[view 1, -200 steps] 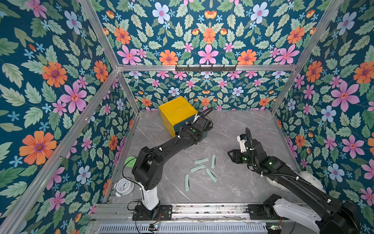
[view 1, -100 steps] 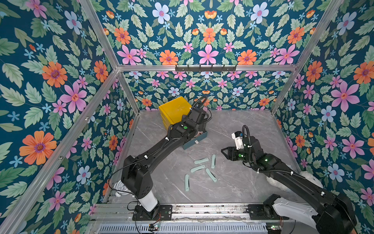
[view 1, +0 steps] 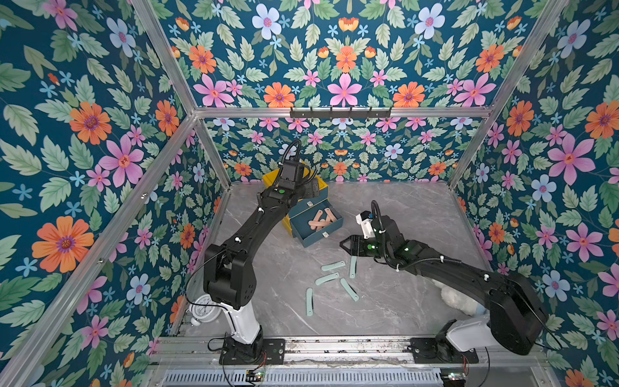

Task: Place the fruit knives into the drawer by color
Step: Close the drawer in the storage box.

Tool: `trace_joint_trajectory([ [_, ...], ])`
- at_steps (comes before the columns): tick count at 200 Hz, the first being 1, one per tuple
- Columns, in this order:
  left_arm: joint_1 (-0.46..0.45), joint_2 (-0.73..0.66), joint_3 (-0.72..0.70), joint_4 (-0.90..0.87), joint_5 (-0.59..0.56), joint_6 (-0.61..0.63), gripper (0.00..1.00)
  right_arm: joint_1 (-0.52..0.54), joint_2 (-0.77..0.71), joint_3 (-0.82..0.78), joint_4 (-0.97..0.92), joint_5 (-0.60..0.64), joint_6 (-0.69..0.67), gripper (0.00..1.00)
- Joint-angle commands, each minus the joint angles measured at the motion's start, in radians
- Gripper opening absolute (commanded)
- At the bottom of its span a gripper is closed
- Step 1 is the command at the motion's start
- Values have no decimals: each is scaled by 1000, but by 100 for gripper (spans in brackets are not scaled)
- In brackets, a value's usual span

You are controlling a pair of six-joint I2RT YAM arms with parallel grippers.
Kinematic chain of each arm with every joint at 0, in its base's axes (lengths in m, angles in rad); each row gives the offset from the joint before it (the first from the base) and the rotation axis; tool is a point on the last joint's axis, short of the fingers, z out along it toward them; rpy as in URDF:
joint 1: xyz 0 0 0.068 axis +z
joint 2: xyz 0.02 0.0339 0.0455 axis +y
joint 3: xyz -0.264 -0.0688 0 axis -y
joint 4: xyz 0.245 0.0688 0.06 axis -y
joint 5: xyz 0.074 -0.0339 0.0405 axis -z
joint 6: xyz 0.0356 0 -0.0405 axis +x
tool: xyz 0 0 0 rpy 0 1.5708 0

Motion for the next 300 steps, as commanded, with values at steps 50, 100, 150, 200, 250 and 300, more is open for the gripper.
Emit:
trace_joint_trajectory([
  [50, 9, 0, -69, 24, 46, -38, 96, 1, 279, 179, 102, 7, 106, 57],
  [100, 9, -3, -102, 27, 48, -37, 95, -27, 477, 360, 107, -6, 128, 57],
  [150, 9, -15, -135, 32, 50, -35, 94, -40, 593, 455, 194, -23, 210, 58],
  [200, 8, -21, -164, 38, 56, -36, 93, -44, 663, 496, 351, -31, 376, 59],
  [250, 9, -26, -186, 42, 67, -36, 93, -44, 746, 608, 360, -25, 482, 60],
  [300, 8, -38, -229, 52, 89, -45, 92, -44, 783, 658, 381, -9, 519, 65],
])
